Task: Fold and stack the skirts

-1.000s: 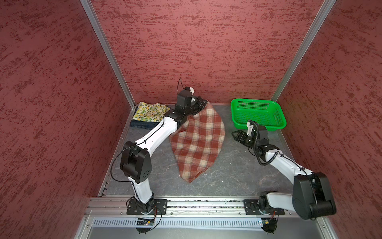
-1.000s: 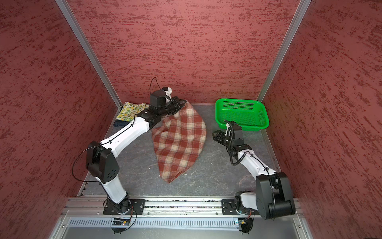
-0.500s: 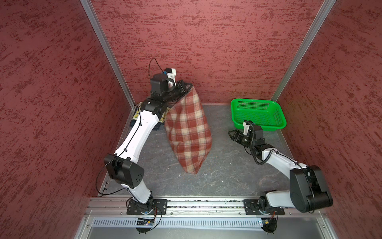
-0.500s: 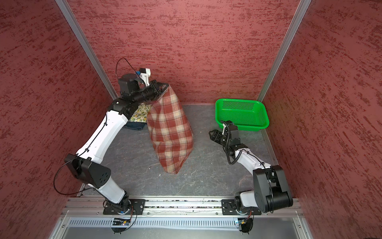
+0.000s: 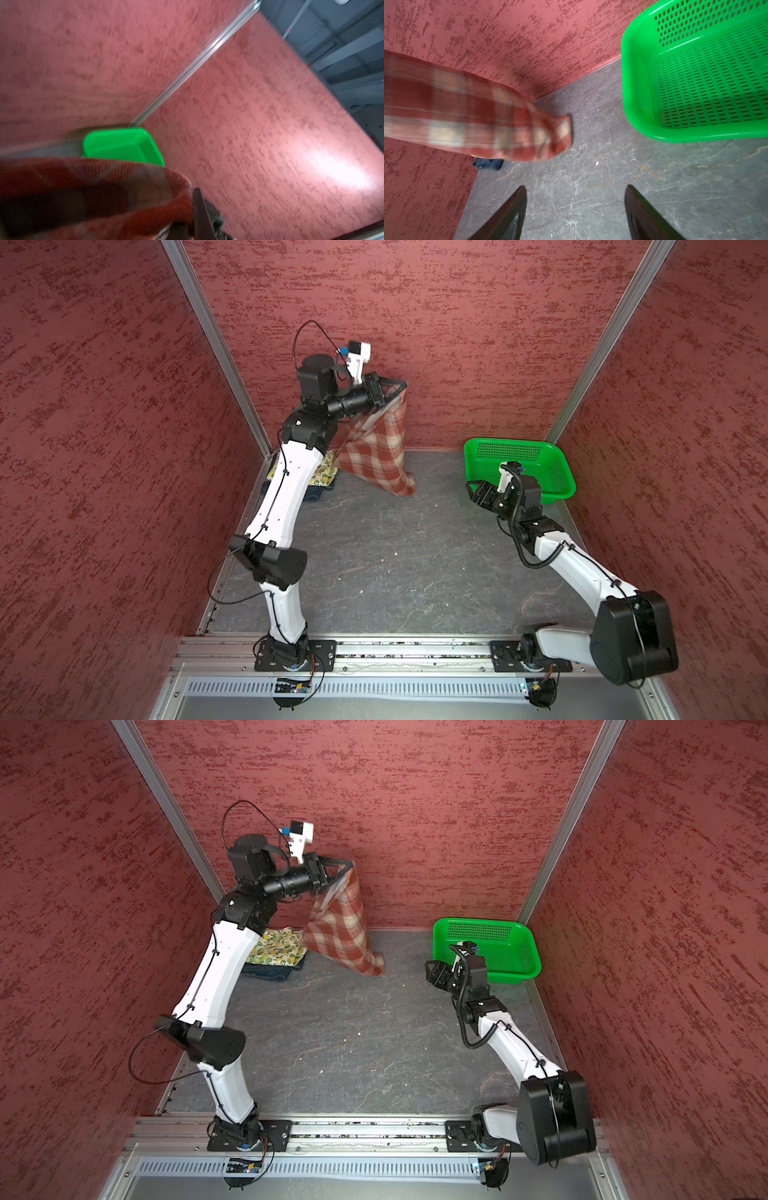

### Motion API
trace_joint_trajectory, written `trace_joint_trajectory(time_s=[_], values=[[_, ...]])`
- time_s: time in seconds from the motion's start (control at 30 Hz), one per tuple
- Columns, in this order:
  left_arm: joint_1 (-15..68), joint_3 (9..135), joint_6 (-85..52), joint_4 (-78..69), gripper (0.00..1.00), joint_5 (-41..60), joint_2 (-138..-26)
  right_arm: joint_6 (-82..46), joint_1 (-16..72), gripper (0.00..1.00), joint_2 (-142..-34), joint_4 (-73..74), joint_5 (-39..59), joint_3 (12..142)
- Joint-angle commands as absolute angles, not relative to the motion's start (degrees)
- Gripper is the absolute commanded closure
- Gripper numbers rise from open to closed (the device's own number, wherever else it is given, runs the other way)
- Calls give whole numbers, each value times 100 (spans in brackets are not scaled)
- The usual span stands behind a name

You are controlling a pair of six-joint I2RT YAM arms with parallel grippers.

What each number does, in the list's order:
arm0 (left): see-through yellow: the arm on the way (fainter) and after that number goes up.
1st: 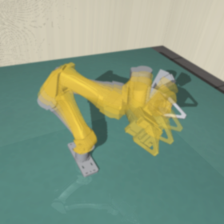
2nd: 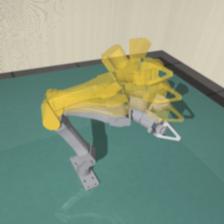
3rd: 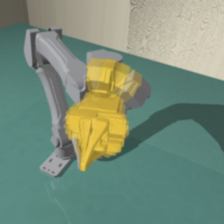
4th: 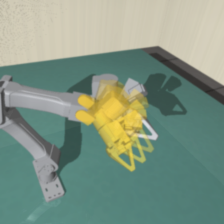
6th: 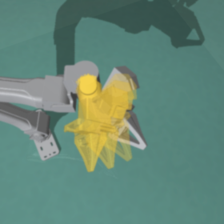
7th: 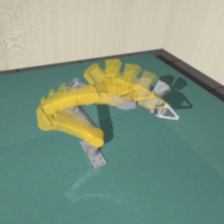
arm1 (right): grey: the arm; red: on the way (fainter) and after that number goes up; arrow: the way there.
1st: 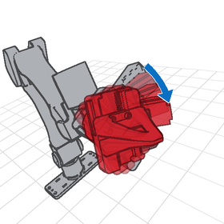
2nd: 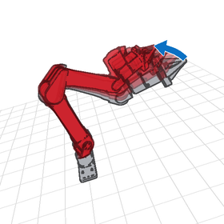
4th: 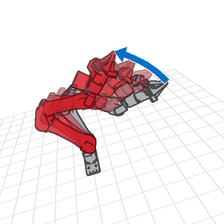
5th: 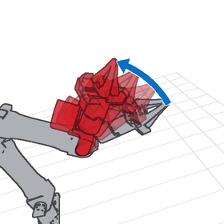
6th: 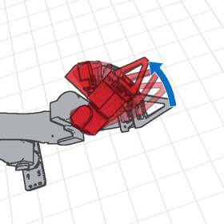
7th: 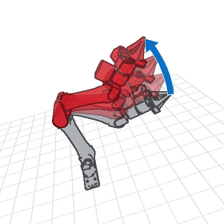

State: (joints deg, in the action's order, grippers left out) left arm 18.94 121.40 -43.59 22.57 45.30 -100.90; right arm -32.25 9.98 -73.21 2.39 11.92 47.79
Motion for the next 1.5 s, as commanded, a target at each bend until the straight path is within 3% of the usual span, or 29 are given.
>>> trace_joint_trajectory(time_s=[0.0,0.2,0.37,0.57,0.8,1.1,1.23,1.3,1.33,1.37,1.4,1.43,1.47], values=[[2085,9860,-3915,1422,100,4865,-8662,-3144,1014,24,-7076,44,1002,4548],[2539,4455,-4247,-266,100,4404,-6789,-3100,1076,24,-7014,-8,1075,4232],[3123,2178,-4600,-771,100,3180,-6647,-2956,1475,24,-7555,-163,860,4588],[3235,1576,-4670,-355,100,2509,-6745,-2760,2271,24,-8811,-632,330,5745],[3220,1291,-4852,-384,100,2425,-6691,-2496,3024,23,-10260,-1062,-324,7269],[3159,1212,-4777,-335,100,2484,-6671,-1915,3339,10,-12312,-2176,-1138,9806],[3038,1276,-4712,-216,100,2564,-6664,-1959,3366,9,-13351,-3010,-1285,11123],[2890,1357,-4675,-67,100,2669,-6600,-2014,3366,21,-13858,-3430,-1242,11763],[2784,1408,-4652,-17,100,2719,-6538,-2033,3366,36,-14010,-3562,-1206,11996],[2658,1489,-4649,73,100,2758,-6426,-2067,3358,66,-14140,-3678,-1175,12257],[2556,1590,-4646,212,100,2764,-6298,-2065,3342,87,-14159,-3671,-1110,12396],[2409,1731,-4633,356,100,2783,-6131,-2051,3325,100,-14126,-3604,-1034,12541],[2254,1925,-4595,508,100,2775,-5962,-2060,3294,100,-14054,-3522,-956,12691]])
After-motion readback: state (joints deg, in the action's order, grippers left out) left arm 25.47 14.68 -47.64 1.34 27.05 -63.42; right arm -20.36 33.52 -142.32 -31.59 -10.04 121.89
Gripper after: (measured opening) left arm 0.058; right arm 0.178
